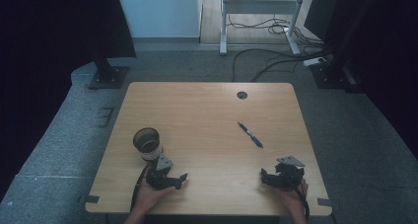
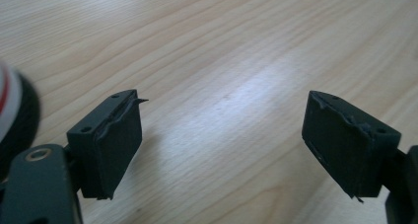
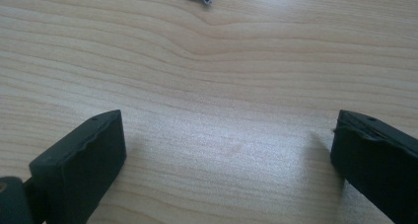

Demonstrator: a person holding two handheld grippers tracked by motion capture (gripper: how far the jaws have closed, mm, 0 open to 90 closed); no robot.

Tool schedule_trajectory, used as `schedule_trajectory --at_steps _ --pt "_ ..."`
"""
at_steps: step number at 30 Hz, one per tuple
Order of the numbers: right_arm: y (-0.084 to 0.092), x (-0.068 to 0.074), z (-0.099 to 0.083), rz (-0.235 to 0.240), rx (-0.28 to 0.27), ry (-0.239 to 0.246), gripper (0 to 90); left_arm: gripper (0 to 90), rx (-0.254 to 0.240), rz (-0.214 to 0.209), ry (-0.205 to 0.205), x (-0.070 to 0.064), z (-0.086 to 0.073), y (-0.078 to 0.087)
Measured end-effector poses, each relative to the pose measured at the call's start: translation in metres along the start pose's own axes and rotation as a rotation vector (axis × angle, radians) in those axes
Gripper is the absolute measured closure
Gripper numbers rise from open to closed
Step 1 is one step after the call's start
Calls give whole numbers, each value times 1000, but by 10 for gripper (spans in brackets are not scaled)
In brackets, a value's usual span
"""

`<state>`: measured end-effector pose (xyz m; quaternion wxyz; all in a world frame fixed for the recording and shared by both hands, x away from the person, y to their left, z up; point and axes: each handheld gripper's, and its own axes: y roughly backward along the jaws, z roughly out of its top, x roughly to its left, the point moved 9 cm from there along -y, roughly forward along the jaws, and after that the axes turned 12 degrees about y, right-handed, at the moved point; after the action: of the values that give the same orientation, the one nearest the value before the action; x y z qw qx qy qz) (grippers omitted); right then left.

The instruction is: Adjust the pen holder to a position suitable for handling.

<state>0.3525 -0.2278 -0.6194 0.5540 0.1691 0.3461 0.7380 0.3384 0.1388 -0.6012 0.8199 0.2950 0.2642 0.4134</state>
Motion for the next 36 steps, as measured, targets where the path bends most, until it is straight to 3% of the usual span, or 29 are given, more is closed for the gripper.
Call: schedule_trajectory --at_steps 9,14,19,22,36 --pt "0 0 0 1 -2 5 0 160 -26 -16 3 -5 6 12" --pt "1 -1 -1 -1 -8 3 19 163 -82 -12 -15 -9 19 35" --pt "2 -2 -1 -9 -10 -6 35 159 -130 -13 -4 -7 27 54" --pt "2 -3 -1 -13 -13 -9 45 158 -165 -12 14 0 31 70" --pt "2 -4 0 -15 -14 -13 57 145 -212 62 99 46 34 101"
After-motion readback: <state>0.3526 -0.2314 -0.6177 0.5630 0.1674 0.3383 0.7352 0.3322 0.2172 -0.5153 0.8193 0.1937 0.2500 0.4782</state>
